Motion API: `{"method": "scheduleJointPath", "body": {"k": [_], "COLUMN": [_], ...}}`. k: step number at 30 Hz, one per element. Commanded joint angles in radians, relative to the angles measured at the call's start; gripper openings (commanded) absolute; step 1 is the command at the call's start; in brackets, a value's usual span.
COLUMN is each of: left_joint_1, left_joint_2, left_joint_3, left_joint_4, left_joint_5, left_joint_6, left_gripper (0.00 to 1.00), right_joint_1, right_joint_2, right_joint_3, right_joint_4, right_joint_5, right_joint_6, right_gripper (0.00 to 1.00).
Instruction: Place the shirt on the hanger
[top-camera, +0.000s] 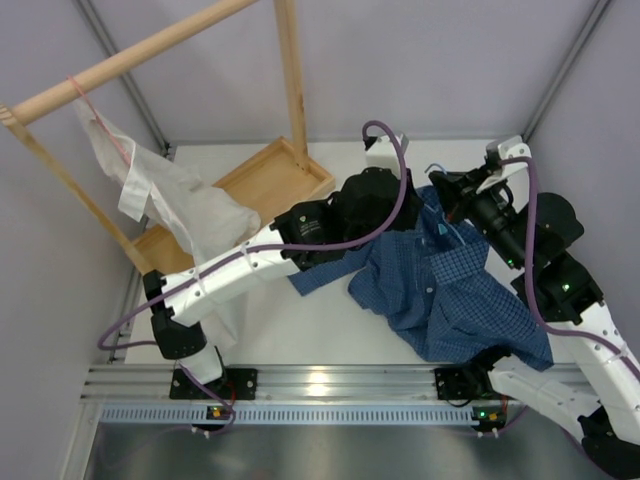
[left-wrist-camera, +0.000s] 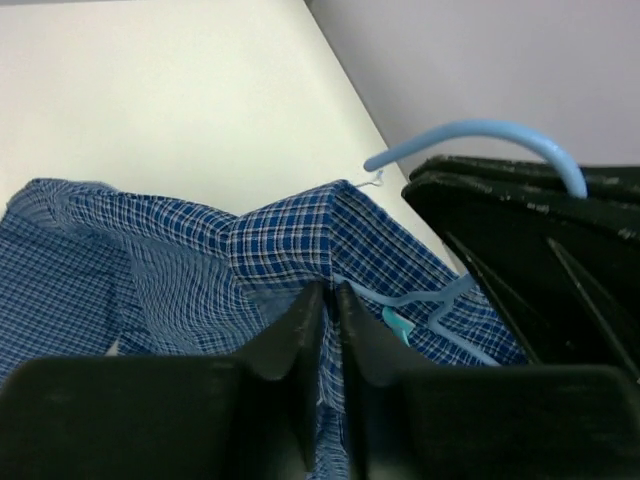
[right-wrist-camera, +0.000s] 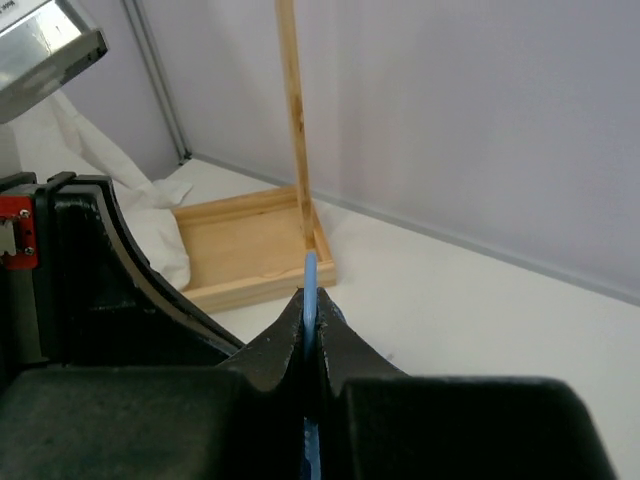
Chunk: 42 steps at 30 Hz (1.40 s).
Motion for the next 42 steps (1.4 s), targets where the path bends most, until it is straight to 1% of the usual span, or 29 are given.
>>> {"method": "scheduleJointPath", "body": {"k": [1,3,4,6,9,10,12,13,15,16,17,18,19,20,21,22,24,26,28,30,31,33,35,36,39,41,42], "left_joint_1": [0.003,0.003,0.005,0.003,0.003,0.005,0.014,0.031,0.061,0.101,0.123,0.141,0.161,0.164,0.164,0.164,0.164,0.164,0.164,0.163,0.163,0.164,0.163,0.164,0.164,0.164,0.166], "left_joint_2": [-0.059,-0.079,-0.104,-0.136,-0.211,-0.225,-0.237,-0.242,-0.244,-0.242,-0.238,-0.237,-0.245,-0.257,-0.273,-0.302,-0.334,-0.336,-0.311,-0.256,-0.230,-0.169,-0.143,-0.127,-0.116,-0.118,-0.125], "left_joint_3": [-0.022,-0.054,-0.065,-0.091,-0.138,-0.154,-0.155,-0.154,-0.172,-0.178,-0.184,-0.189,-0.204,-0.227,-0.278,-0.298,-0.321,-0.306,-0.257,-0.206,-0.144,-0.097,-0.080,-0.082,-0.088,-0.088,-0.089], "left_joint_4": [0.027,0.027,0.027,0.027,0.027,0.027,0.027,0.045,0.096,0.140,0.146,0.146,0.146,0.148,0.146,0.148,0.146,0.146,0.133,0.056,0.016,-0.086,-0.122,-0.143,-0.153,-0.153,-0.153], "left_joint_5": [0.060,0.044,0.021,0.011,-0.020,-0.035,-0.069,-0.072,0.015,0.093,0.190,0.403,0.523,0.622,0.791,0.864,1.008,1.058,1.112,1.171,1.226,1.250,1.238,1.235,1.209,1.164,1.150], "left_joint_6": [0.030,0.042,0.056,0.071,0.116,0.132,0.186,0.261,0.358,0.463,0.522,0.581,0.728,0.804,0.867,0.974,1.063,1.084,1.073,1.052,1.048,1.044,1.047,1.053,1.058,1.059,1.061], "left_gripper": [0.23,0.34,0.38,0.39,0.47,0.56,0.71,0.80,0.85,0.87,0.87,0.87,0.88,0.86,0.84,0.84,0.84,0.84,0.90,0.93,0.93,0.88,0.84,0.80,0.77,0.76,0.72], "right_joint_1": [0.007,0.007,0.007,0.009,0.007,0.007,0.007,0.007,0.007,0.007,0.007,0.007,0.007,0.007,0.007,0.007,0.007,0.007,0.007,0.007,0.007,0.007,0.007,0.007,0.007,0.007,0.007], "right_joint_2": [-0.012,-0.019,-0.022,-0.028,-0.032,-0.035,-0.038,-0.042,-0.048,-0.045,-0.039,-0.040,-0.045,-0.061,-0.068,-0.072,-0.066,-0.069,-0.081,-0.080,-0.075,-0.068,-0.052,-0.049,-0.045,-0.052,-0.054], "right_joint_3": [0.072,0.081,0.086,0.089,0.089,0.089,0.095,0.103,0.119,0.151,0.170,0.184,0.198,0.198,0.198,0.213,0.250,0.259,0.256,0.264,0.267,0.282,0.291,0.296,0.298,0.290,0.279], "right_joint_4": [0.091,0.082,0.079,0.068,0.062,0.062,0.062,0.061,0.029,0.007,-0.021,-0.044,-0.071,-0.079,-0.090,-0.131,-0.192,-0.243,-0.248,-0.249,-0.248,-0.248,-0.246,-0.242,-0.240,-0.240,-0.240], "right_joint_5": [-0.015,-0.011,-0.005,0.002,0.024,0.024,0.004,-0.026,-0.079,-0.105,-0.146,-0.157,-0.168,-0.191,-0.208,-0.232,-0.333,-0.445,-0.519,-0.538,-0.539,-0.544,-0.570,-0.583,-0.637,-0.625,-0.614], "right_joint_6": [-0.010,-0.017,-0.020,-0.026,-0.026,-0.028,-0.026,-0.026,-0.026,-0.058,-0.066,-0.068,-0.068,-0.069,-0.071,-0.077,-0.102,-0.126,-0.141,-0.145,-0.143,-0.143,-0.145,-0.146,-0.152,-0.158,-0.160], "right_gripper": [0.00,0.00,0.00,0.00,0.00,0.00,0.00,0.00,0.00,0.00,0.00,0.00,0.00,0.00,0.00,0.00,0.00,0.00,0.00,0.00,0.00,0.00,0.00,0.00,0.00,0.00,0.00]}}
